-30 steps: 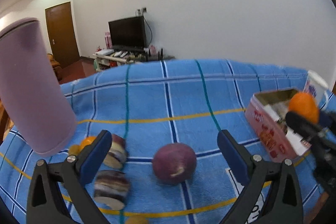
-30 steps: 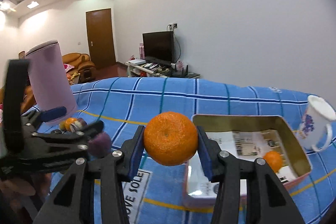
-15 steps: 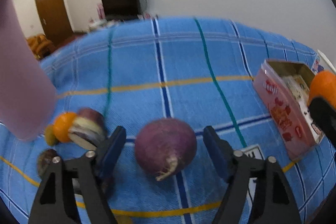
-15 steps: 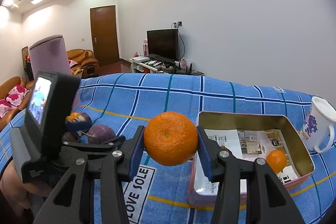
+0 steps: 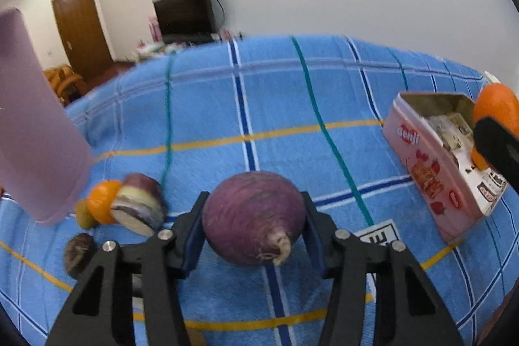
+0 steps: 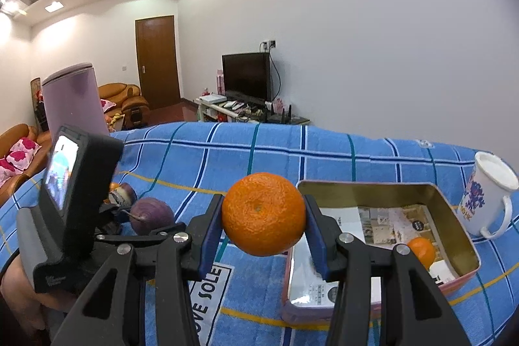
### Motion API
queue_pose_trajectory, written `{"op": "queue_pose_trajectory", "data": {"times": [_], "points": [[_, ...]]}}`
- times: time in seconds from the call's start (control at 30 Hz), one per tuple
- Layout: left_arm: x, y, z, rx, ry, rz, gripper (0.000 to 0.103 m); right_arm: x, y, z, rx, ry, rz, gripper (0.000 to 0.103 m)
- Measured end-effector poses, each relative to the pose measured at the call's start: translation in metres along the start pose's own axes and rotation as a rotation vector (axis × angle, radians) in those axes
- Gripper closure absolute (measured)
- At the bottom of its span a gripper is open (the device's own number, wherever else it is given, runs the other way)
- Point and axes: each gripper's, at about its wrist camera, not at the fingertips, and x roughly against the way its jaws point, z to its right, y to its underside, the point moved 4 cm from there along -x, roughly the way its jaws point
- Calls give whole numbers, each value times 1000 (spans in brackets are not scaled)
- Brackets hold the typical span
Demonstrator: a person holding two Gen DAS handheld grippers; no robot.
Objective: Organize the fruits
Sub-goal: 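Carry the turnip and orange over the tin box with both tools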
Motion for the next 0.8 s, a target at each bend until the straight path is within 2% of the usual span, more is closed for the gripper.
{"op": "queue_pose_trajectory", "data": {"times": [0.17,0.3,0.6,0.8], "points": [[31,2,1,40,0,145,49,5,-2,-2,15,9,27,53],[47,0,1,66,-15,226,49,11,-5,-3,35,26,58,53],[55,-7,2,101,-48,261,48,14,-9,1,33,43,75,53],[57,-4,4,113,-41,266,48,12,-9,5,21,51,67,53]]}}
